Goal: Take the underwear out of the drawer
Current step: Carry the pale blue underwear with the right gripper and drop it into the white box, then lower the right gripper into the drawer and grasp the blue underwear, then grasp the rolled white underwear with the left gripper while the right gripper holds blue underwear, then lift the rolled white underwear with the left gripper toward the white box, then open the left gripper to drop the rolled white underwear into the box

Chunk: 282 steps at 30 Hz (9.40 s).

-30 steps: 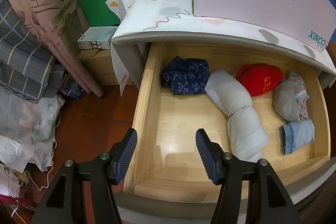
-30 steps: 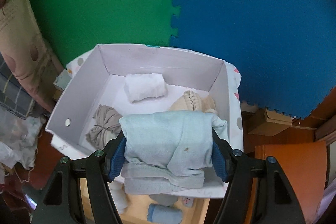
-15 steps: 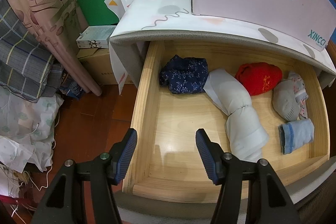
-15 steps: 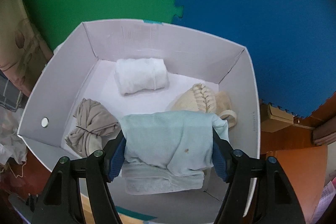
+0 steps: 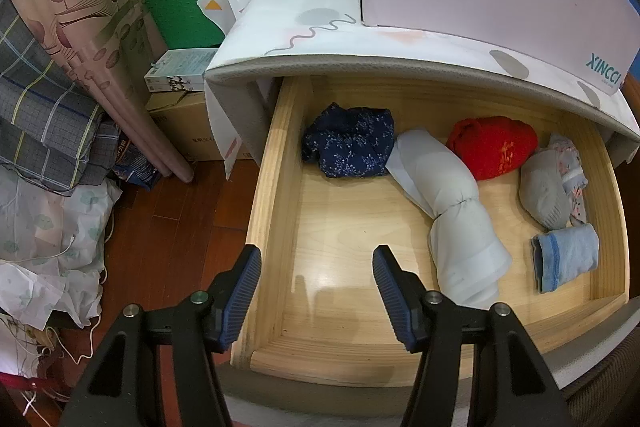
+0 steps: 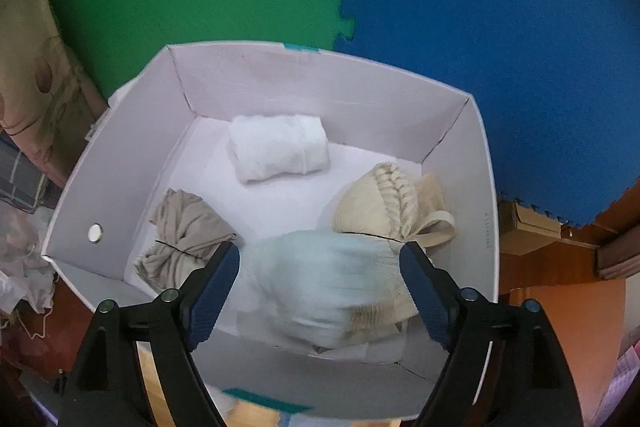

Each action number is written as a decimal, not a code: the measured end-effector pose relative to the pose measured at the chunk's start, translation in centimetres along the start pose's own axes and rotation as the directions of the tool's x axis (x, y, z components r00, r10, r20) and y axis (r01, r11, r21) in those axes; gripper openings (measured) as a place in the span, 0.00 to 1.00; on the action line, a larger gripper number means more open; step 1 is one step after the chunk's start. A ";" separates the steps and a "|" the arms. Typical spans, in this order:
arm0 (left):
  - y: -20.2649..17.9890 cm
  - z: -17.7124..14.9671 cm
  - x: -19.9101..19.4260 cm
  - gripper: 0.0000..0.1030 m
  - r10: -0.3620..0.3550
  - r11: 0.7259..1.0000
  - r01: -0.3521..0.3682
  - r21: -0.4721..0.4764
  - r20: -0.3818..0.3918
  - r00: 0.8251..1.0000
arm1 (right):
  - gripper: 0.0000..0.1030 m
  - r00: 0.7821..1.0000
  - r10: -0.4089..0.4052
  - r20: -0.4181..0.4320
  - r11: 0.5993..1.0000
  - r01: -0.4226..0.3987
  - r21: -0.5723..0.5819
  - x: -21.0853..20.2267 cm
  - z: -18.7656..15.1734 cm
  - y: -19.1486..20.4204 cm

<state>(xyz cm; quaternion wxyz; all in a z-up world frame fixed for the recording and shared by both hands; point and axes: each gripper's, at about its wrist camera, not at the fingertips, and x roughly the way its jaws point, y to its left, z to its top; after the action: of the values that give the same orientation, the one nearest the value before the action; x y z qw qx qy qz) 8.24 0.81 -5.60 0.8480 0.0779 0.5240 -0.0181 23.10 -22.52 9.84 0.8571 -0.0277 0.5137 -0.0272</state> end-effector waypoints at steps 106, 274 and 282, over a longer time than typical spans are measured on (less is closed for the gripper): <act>-1.2 -0.2 1.7 0.58 0.001 0.999 0.004 0.042 -0.105 0.994 | 0.72 0.852 0.047 -0.522 0.996 -0.081 -0.042 14.9 -24.5 4.4; -5.8 25.1 -8.1 0.55 -0.221 0.968 0.201 0.152 0.134 0.966 | 0.71 0.936 0.134 -0.326 0.967 -0.051 0.251 7.0 -26.2 -3.5; -2.8 21.9 -12.4 0.55 -0.174 0.978 0.143 0.150 0.217 0.961 | 0.71 0.937 0.129 -0.326 0.967 -0.046 0.249 7.0 -26.1 -3.4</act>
<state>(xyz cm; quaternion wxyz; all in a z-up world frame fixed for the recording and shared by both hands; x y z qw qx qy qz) 21.75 -5.85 14.73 0.8915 0.0893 0.4248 -0.1296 3.32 -26.95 -8.39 0.7531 0.1030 0.6475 -0.0544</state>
